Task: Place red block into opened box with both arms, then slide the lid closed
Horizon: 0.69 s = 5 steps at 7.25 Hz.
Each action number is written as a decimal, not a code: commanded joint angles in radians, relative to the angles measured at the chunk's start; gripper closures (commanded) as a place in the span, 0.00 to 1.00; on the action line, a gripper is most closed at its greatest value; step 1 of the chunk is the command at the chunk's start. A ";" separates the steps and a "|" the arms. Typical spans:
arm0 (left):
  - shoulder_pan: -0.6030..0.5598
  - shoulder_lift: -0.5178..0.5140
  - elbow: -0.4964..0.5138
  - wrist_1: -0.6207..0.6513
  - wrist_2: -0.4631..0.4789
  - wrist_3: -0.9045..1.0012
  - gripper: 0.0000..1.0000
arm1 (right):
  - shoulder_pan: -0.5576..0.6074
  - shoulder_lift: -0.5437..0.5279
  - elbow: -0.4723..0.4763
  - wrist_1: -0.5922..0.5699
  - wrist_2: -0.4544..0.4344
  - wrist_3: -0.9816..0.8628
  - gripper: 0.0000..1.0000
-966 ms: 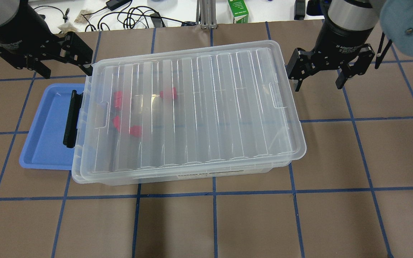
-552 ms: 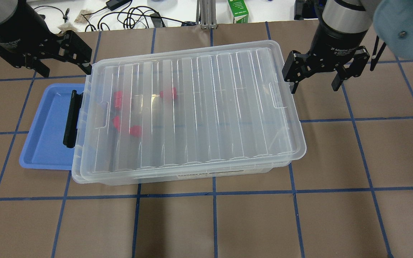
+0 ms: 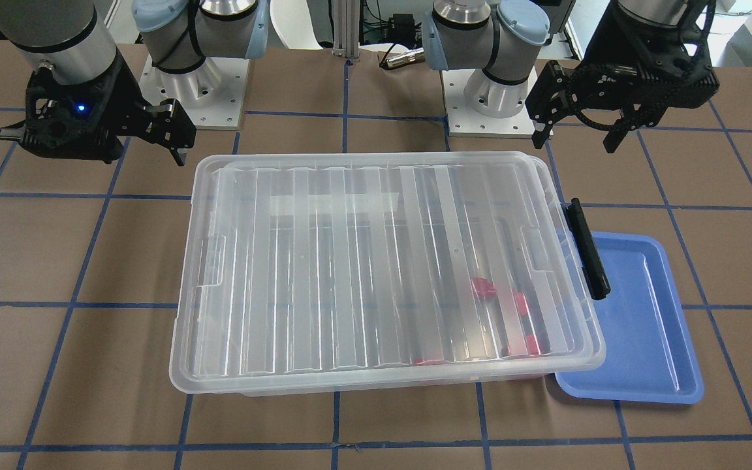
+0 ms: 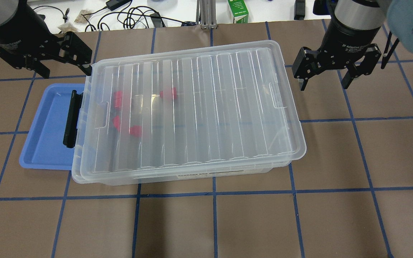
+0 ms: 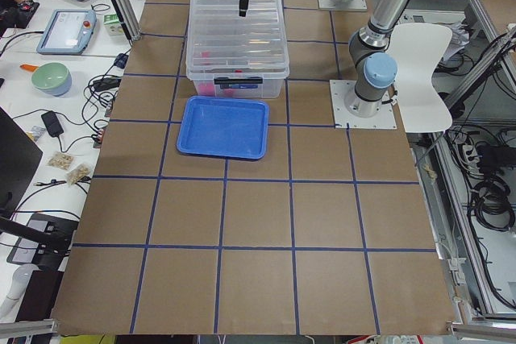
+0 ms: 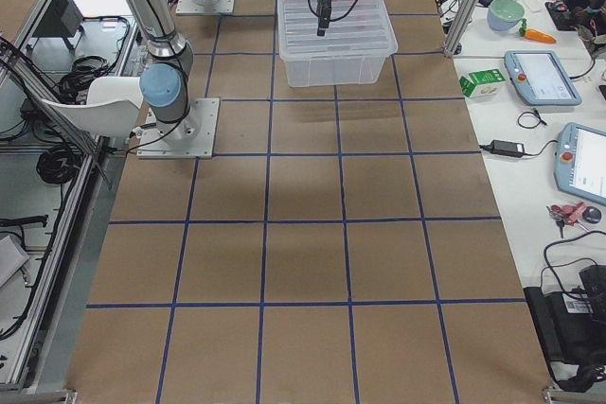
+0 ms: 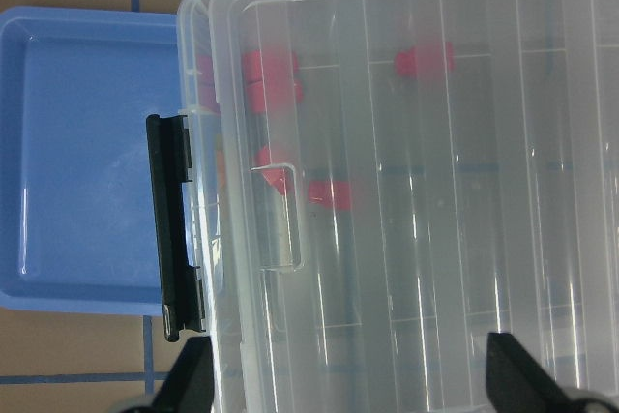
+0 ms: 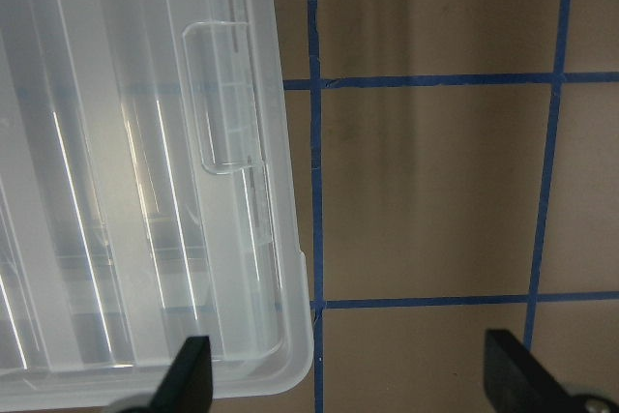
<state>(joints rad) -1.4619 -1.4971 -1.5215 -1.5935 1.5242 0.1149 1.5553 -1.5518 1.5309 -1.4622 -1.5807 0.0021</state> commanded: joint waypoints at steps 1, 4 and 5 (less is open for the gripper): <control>0.000 0.006 0.003 0.000 0.001 0.000 0.00 | -0.001 -0.007 0.000 0.000 0.001 0.004 0.00; 0.000 0.004 -0.003 -0.005 0.007 -0.001 0.00 | -0.001 -0.007 0.000 0.000 0.002 0.006 0.00; 0.000 0.006 -0.003 -0.003 0.010 -0.003 0.00 | -0.001 -0.007 0.000 0.000 0.007 0.004 0.00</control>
<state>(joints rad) -1.4619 -1.4922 -1.5241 -1.5964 1.5295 0.1132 1.5539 -1.5585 1.5309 -1.4619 -1.5780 0.0068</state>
